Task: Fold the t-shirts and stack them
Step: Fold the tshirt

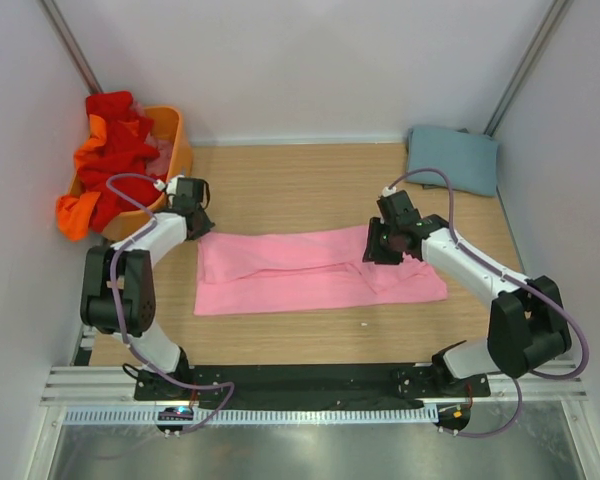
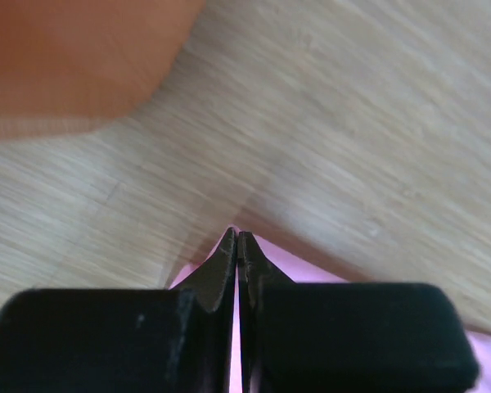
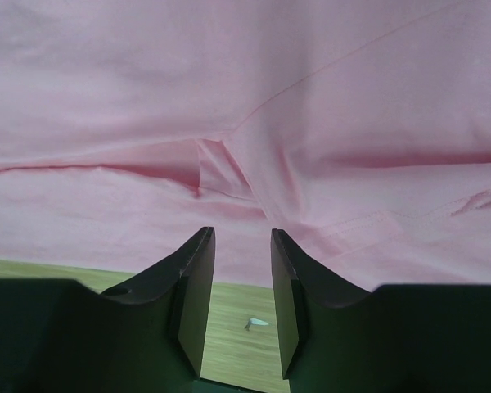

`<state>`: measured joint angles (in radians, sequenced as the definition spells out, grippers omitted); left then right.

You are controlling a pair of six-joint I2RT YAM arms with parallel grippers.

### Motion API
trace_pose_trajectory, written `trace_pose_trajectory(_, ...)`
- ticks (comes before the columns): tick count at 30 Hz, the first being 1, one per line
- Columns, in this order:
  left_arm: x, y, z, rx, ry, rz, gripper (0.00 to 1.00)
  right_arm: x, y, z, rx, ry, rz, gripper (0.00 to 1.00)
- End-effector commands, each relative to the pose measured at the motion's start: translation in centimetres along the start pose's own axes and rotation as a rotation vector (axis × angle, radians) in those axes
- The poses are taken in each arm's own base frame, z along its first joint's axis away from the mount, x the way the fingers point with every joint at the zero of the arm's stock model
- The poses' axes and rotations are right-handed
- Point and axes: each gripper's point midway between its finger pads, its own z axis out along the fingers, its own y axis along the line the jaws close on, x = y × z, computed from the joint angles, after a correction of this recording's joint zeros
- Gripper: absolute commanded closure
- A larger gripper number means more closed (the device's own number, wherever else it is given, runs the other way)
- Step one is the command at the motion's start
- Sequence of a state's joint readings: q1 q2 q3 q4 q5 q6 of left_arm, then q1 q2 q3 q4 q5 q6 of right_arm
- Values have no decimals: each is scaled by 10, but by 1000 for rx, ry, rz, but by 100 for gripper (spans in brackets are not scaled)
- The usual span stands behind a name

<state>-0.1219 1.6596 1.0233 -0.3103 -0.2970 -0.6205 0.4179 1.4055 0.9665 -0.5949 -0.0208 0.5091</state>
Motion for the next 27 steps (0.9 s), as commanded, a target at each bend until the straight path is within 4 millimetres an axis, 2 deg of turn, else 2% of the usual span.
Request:
trace_pose_trajectory(1, -31, -4, -2, 45, -39, -61, 100, -4, 1, 4, -1, -26, -18, 60)
trace_pose_trajectory(5, -38, -1, 9, 23, -10, -63, 100, -3, 0, 4, 2, -22, -20, 60)
trace_pose_trajectory(6, -29, 4, 15, 1, 25, -55, 90, -3, 0, 4, 1, -24, -20, 60)
trace_pose_trajectory(8, -29, 5, 17, -9, 43, -57, 71, -3, 0, 3, 0, -25, -21, 60)
trace_pose_trajectory(9, -24, 7, 17, -23, 66, -55, 50, -3, 0, 3, 2, -24, -20, 60)
trace_pose_trajectory(12, -25, 5, 7, -4, 64, -65, 31, -5, -5, 5, 28, -41, -18, 60)
trace_pose_trajectory(15, -35, 3, -18, -14, 1, -41, 28, -3, -10, 7, 48, -46, -7, 58)
trace_pose_trajectory(16, -39, -4, -31, 8, -25, -32, 29, -3, -11, 8, 55, -52, -1, 57)
trace_pose_trajectory(18, -35, -10, -40, 31, -28, -21, 30, -3, -18, 12, 82, -64, 23, 53)
trace_pose_trajectory(21, -12, -25, -43, 85, 23, -2, 32, 2, -29, 28, 113, -49, 76, 49)
trace_pose_trajectory(27, 57, -22, -25, 87, 190, 41, 36, 1, -41, 70, 169, 17, 135, 43)
